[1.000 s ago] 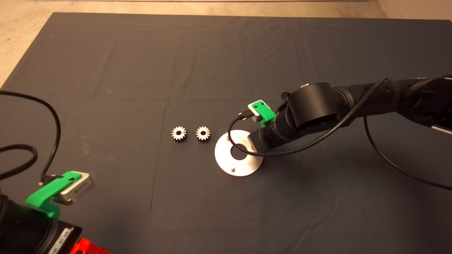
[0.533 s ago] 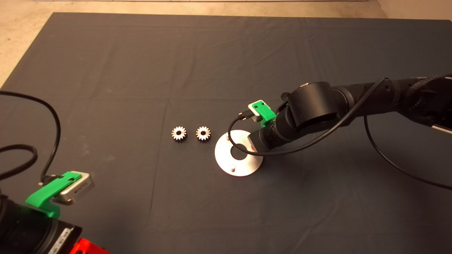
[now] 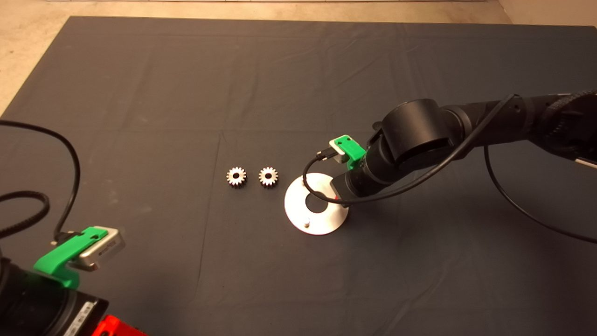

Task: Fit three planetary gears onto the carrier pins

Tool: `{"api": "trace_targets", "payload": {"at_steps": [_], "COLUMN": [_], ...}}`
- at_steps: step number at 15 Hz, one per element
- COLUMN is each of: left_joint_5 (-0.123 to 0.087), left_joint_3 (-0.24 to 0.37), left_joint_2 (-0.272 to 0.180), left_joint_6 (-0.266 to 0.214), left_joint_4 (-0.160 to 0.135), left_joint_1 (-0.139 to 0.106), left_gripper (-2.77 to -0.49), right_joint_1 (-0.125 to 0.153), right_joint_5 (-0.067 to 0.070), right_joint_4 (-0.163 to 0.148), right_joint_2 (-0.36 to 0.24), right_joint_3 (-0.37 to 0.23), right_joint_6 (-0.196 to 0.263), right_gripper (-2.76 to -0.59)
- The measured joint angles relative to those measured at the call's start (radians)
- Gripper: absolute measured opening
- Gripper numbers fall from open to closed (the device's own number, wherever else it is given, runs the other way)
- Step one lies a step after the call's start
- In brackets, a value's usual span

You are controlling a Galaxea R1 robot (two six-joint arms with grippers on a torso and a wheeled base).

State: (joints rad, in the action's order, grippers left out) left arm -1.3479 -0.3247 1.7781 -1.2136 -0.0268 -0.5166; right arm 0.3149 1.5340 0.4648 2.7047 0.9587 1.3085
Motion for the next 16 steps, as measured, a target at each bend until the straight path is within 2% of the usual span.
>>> {"api": "trace_targets", "payload": {"at_steps": [16], "left_joint_5": [0.000], "left_joint_3": [0.000], "left_joint_2": [0.000], "left_joint_6": [0.000], "left_joint_4": [0.000], "left_joint_1": [0.000], "left_gripper": [-0.49], "right_joint_1": [0.001], "right_joint_5": [0.000], "right_joint_4": [-0.010], "right_joint_2": [-0.001], "right_joint_3": [0.000], "right_joint_6": [0.000], "right_gripper": [-2.41]}}
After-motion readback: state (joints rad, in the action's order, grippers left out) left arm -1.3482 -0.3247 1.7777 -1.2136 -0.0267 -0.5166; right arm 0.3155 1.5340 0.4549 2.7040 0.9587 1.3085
